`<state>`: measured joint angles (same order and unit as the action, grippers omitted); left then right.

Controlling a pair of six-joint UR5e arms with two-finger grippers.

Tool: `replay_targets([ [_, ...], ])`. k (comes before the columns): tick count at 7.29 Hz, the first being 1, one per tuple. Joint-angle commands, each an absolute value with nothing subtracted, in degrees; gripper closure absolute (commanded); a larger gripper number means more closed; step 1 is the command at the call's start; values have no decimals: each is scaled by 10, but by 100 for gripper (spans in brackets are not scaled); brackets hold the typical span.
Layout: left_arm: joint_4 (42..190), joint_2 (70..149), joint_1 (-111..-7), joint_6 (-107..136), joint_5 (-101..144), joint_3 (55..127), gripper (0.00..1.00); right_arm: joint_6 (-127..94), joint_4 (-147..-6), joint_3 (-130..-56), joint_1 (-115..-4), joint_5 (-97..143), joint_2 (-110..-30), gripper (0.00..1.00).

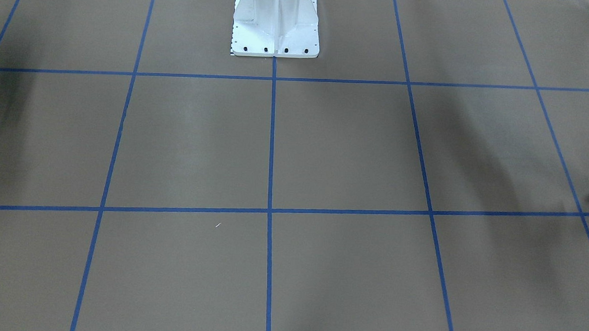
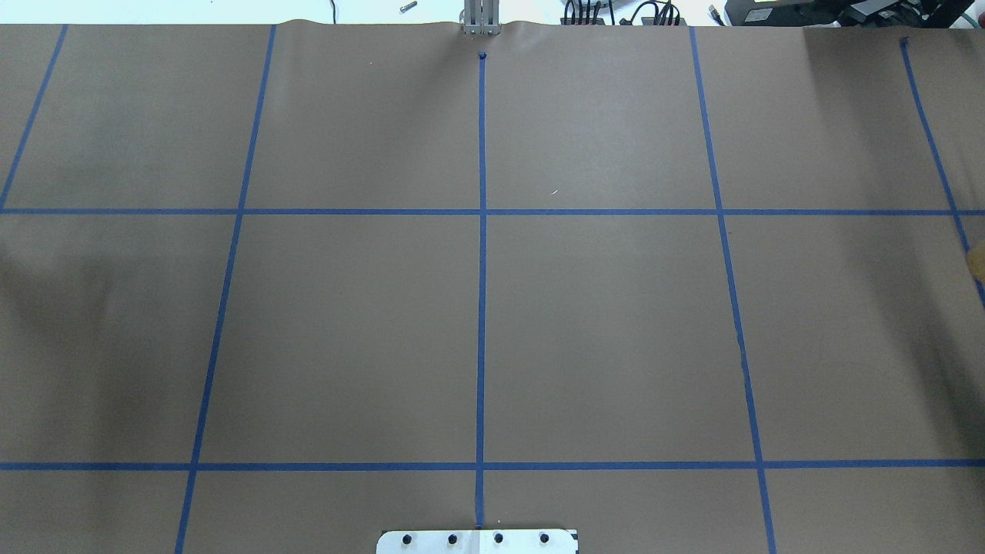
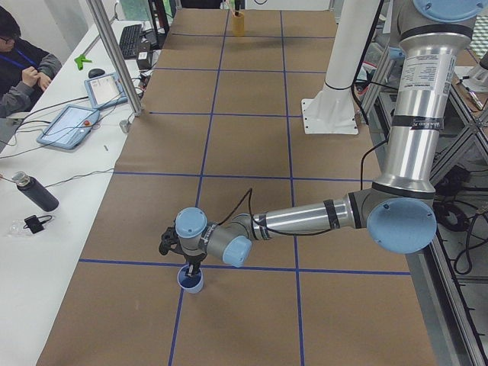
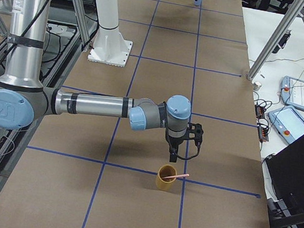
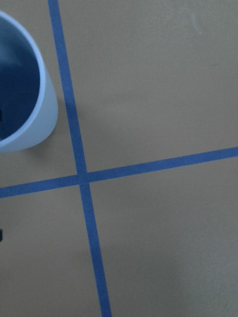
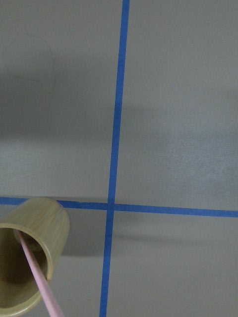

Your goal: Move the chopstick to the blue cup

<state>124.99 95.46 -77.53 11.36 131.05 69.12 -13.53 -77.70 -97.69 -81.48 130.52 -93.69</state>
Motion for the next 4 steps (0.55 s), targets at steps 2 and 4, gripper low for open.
replay_targets([
  [2, 1231, 934, -780, 108, 1346, 746, 100, -135, -777, -976, -815, 1305, -937, 0],
  [4, 1094, 937, -789, 106, 1358, 866, 100, -134, -777, -976, -815, 1305, -937, 0],
])
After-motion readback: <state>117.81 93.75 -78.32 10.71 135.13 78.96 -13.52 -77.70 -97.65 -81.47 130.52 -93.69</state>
